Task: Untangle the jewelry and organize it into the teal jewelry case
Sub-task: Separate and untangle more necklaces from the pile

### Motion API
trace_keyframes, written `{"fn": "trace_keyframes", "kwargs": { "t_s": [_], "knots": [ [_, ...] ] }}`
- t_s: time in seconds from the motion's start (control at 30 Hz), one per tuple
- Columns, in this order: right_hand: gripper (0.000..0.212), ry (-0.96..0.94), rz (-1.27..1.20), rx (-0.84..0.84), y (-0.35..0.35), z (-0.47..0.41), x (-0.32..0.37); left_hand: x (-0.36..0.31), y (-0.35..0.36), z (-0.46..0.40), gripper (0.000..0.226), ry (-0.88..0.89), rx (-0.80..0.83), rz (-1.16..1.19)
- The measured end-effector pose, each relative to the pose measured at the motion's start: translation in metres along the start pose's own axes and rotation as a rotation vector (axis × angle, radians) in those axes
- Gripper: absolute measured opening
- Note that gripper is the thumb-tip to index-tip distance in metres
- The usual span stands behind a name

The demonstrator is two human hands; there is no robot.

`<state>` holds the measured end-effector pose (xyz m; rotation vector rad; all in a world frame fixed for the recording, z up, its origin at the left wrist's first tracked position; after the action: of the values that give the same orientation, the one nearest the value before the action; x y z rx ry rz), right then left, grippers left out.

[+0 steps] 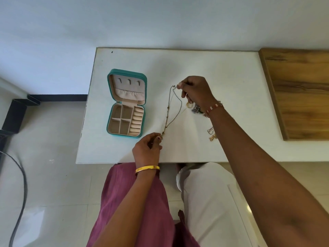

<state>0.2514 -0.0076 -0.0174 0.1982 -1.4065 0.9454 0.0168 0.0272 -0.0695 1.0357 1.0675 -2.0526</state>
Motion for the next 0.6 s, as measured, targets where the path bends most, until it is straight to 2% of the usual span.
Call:
{"fn": "trace_keyframes", "kwargs": {
  "t_s": [0.23,0.37,0.6],
  "knots": [
    [0.016,-0.043,0.213,0.054,0.022,-0.040,-0.006,-0.015,0.002,-0.005,0.016,0.123,-0.088,-0.103],
    [0.013,-0.032,0.294,0.078,0.033,-0.053,-0.023,-0.012,0.008,-0.013,0.019,0.088,-0.067,-0.120],
    [0.007,-0.098,0.431,-0.002,0.033,-0.064,-0.028,-0.011,0.013,-0.017,0.018,0.073,-0.026,-0.199]
  ]
}}
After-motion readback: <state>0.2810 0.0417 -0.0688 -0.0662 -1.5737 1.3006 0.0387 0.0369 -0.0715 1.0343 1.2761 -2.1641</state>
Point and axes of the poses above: each hand's wrist, its own z-axis away from the middle knuckle, its own y-axis out of the palm, x = y × z, the point moved 9 cm from there along -z, towards the middle knuckle, and after that the axes turned 2 degrees about -y, right-handed, at the moved point
